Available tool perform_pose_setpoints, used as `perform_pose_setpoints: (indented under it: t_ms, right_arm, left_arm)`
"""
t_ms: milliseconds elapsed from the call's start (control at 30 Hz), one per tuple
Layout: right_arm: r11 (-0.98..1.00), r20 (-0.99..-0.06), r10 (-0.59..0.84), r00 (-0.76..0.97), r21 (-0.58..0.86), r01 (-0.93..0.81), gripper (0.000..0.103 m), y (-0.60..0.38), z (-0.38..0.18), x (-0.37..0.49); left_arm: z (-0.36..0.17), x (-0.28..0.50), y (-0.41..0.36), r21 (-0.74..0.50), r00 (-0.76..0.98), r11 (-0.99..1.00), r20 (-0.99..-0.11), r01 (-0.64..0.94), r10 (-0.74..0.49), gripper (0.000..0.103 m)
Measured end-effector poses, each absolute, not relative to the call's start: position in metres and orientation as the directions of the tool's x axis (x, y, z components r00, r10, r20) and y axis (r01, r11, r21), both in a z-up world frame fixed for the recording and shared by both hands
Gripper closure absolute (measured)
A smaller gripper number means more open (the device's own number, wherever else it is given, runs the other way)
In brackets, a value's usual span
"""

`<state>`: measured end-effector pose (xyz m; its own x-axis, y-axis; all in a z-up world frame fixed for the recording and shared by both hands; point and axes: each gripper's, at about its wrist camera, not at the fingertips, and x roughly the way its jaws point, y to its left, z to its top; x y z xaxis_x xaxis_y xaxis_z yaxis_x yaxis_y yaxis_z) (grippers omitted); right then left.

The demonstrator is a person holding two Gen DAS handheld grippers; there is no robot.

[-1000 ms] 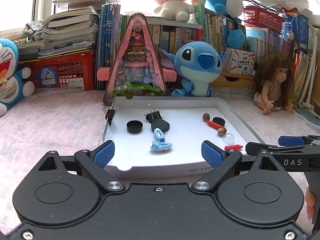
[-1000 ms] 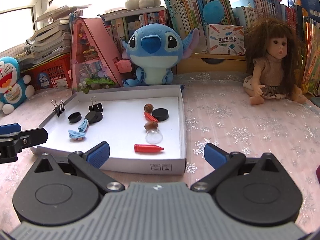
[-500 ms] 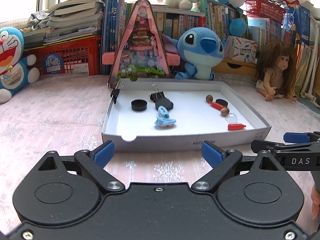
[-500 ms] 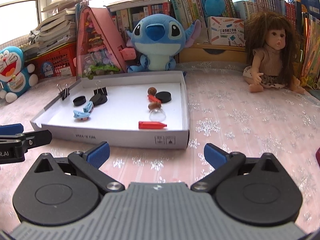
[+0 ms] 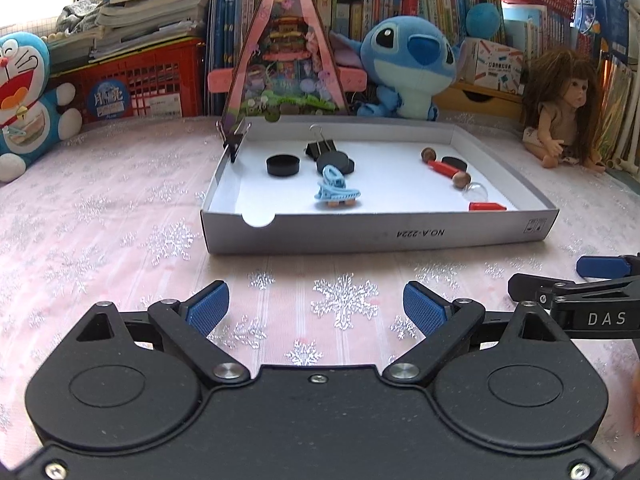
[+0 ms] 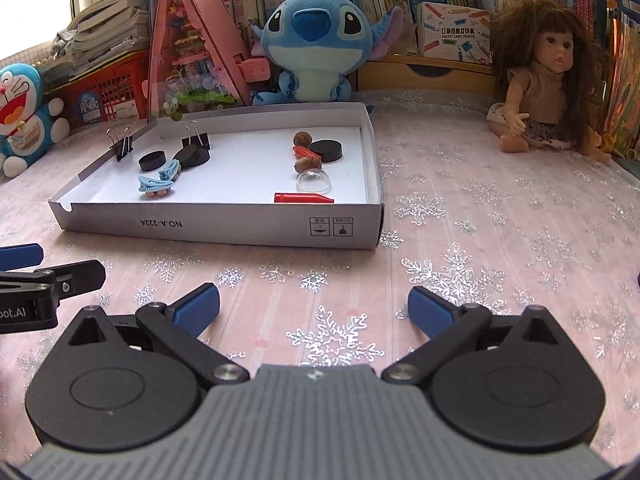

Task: Organize rigid objects

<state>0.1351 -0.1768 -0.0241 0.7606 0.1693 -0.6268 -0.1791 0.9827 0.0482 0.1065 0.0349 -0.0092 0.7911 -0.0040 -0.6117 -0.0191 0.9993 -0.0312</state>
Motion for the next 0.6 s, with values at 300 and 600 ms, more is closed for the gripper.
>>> perform_pose_setpoints:
  t_ms: [300,600]
  right_arm:
    - [0.983,-0.637,0.152,0.756,0.02,-0.181,0.0,-0.1725,-0.0265,0.1372]
    - [0.983,-0.639,0.148,0.755,0.013,-0.182,0.0,-0.1714,-0.0268,0.1373]
  left_arm:
    - [-0.017,0.11,0.0315,-0.01,0.778,0.999,-0.628,-0.031,0.018,0.007]
    - [-0.0193,0.1137,0.0309,-0.003,0.766,0.999,-0.641,-0.044,0.032,0.001]
